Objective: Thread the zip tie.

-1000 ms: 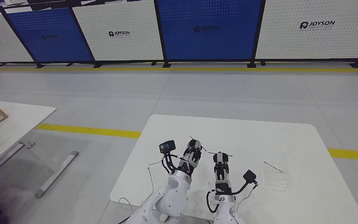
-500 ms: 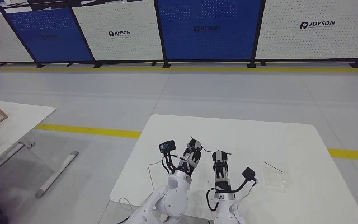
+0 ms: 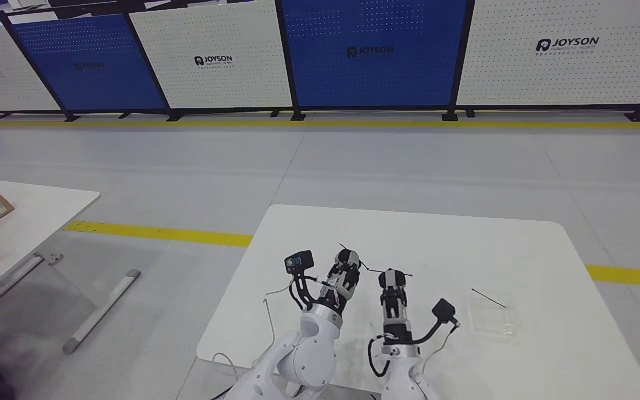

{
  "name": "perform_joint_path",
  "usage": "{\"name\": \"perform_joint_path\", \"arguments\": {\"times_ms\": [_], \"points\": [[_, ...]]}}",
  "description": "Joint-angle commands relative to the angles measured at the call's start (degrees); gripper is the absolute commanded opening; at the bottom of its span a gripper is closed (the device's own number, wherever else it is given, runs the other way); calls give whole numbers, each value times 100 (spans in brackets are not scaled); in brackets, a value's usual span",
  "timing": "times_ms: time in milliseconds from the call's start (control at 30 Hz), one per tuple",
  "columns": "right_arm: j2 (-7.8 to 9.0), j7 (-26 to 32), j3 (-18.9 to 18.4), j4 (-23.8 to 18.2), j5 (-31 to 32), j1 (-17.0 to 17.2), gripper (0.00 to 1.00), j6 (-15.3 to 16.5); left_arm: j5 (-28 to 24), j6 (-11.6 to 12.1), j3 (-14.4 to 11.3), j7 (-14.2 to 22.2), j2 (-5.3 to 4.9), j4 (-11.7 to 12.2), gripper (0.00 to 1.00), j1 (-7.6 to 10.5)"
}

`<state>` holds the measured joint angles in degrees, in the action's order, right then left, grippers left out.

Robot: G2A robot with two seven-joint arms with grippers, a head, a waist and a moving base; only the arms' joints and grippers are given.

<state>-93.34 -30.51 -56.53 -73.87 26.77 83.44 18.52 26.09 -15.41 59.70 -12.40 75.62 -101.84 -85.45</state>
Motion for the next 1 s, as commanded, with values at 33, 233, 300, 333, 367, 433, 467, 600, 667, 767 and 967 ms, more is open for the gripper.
{"name": "perform_joint_path", "arguments": {"times_ms": [33, 233, 300, 333, 367, 433, 467, 600, 667, 767, 967], "points": [[-4, 20, -8, 2, -3, 5, 0, -8, 0, 0, 0, 0, 0, 0, 0, 0], [-20, 55, 0, 28, -11, -23, 0, -44, 0, 0, 0, 0, 0, 0, 0, 0], [-27, 61, 4, 38, -14, -35, 0, -57, 0, 0, 0, 0, 0, 0, 0, 0], [-29, 64, 4, 41, -16, -39, 0, -59, 0, 0, 0, 0, 0, 0, 0, 0], [-32, 65, 3, 44, -14, -42, 0, -63, 0, 0, 0, 0, 0, 0, 0, 0], [-36, 67, 1, 49, -9, -46, 0, -75, 0, 0, 0, 0, 0, 0, 0, 0], [-39, 69, 0, 53, -6, -49, 0, -87, 0, 0, 0, 0, 0, 0, 0, 0], [-49, 77, 2, 71, -8, -56, 0, -103, 0, 0, 0, 0, 0, 0, 0, 0], [-54, 79, 8, 80, -6, -60, 0, -106, 0, 0, 0, 0, 0, 0, 0, 0], [-62, 87, 12, 87, -11, -63, 0, -113, 0, 0, 0, 0, 0, 0, 0, 0], [-74, 91, 17, 84, 1, -52, 0, -127, 0, 0, 0, 0, 0, 0, 0, 0]]}}
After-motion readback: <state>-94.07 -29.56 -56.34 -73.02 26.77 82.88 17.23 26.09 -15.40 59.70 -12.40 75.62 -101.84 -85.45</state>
